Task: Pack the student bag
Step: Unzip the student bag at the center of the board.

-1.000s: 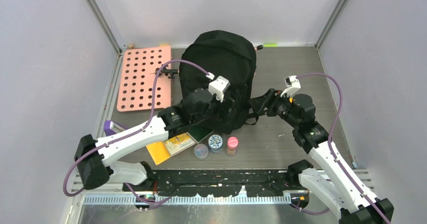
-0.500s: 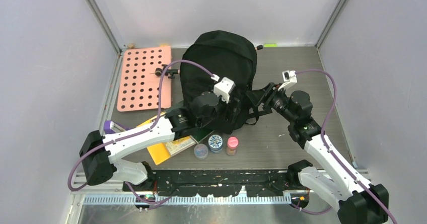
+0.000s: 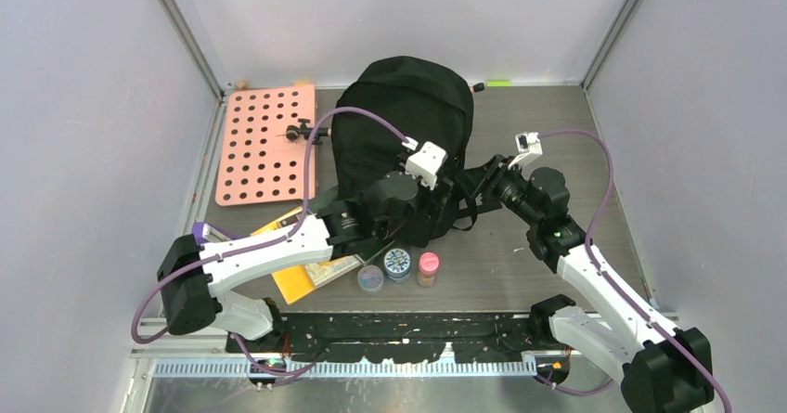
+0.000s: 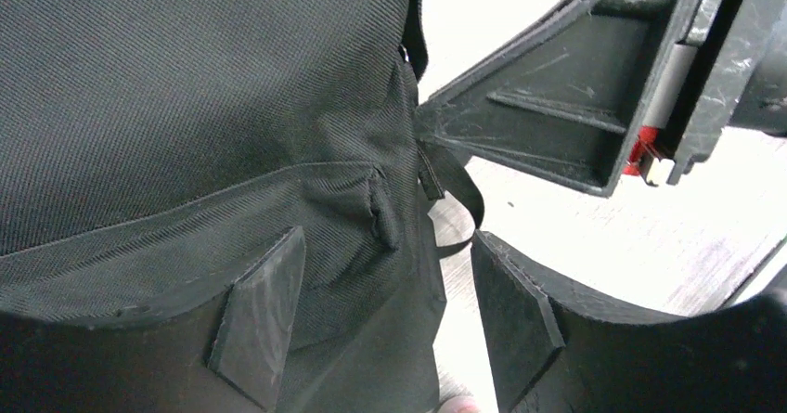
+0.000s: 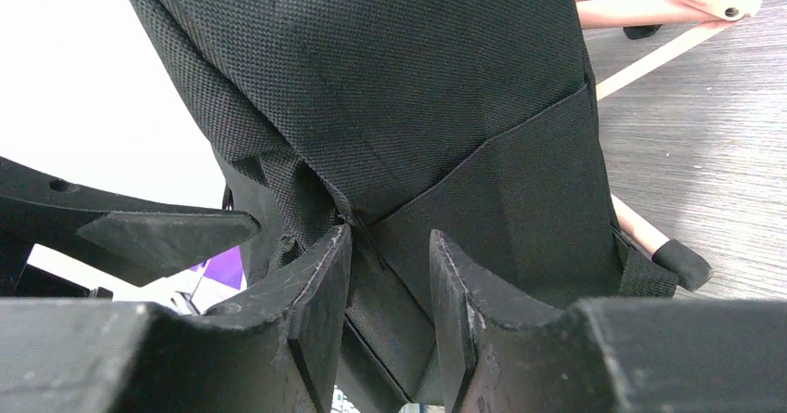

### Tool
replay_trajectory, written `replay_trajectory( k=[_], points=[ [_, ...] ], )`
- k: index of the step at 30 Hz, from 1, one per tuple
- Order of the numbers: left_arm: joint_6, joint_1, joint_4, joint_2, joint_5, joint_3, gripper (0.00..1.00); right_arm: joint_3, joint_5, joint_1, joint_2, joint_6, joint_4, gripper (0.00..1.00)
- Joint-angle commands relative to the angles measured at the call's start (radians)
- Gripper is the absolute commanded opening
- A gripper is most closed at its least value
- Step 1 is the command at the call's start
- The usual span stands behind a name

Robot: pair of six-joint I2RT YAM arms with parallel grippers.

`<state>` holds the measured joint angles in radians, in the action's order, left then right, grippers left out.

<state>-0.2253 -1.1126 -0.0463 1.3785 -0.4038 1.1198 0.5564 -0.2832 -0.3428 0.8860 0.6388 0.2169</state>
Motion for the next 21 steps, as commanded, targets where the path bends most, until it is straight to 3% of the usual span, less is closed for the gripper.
replay_trajectory(
  k=[1, 12, 21],
  points=[
    [0.018, -0.003, 0.049, 0.03, -0.073, 0.058, 0.67, 0.004, -0.02, 0.004, 0.01, -0.006, 0.061, 0.42],
    [0.01, -0.002, 0.024, 0.053, -0.109, 0.064, 0.53, -0.016, -0.059, 0.002, 0.032, 0.019, 0.119, 0.41],
    [0.029, -0.001, 0.006, 0.049, -0.138, 0.058, 0.36, -0.004, -0.104, 0.002, 0.073, 0.011, 0.184, 0.33]
  ],
)
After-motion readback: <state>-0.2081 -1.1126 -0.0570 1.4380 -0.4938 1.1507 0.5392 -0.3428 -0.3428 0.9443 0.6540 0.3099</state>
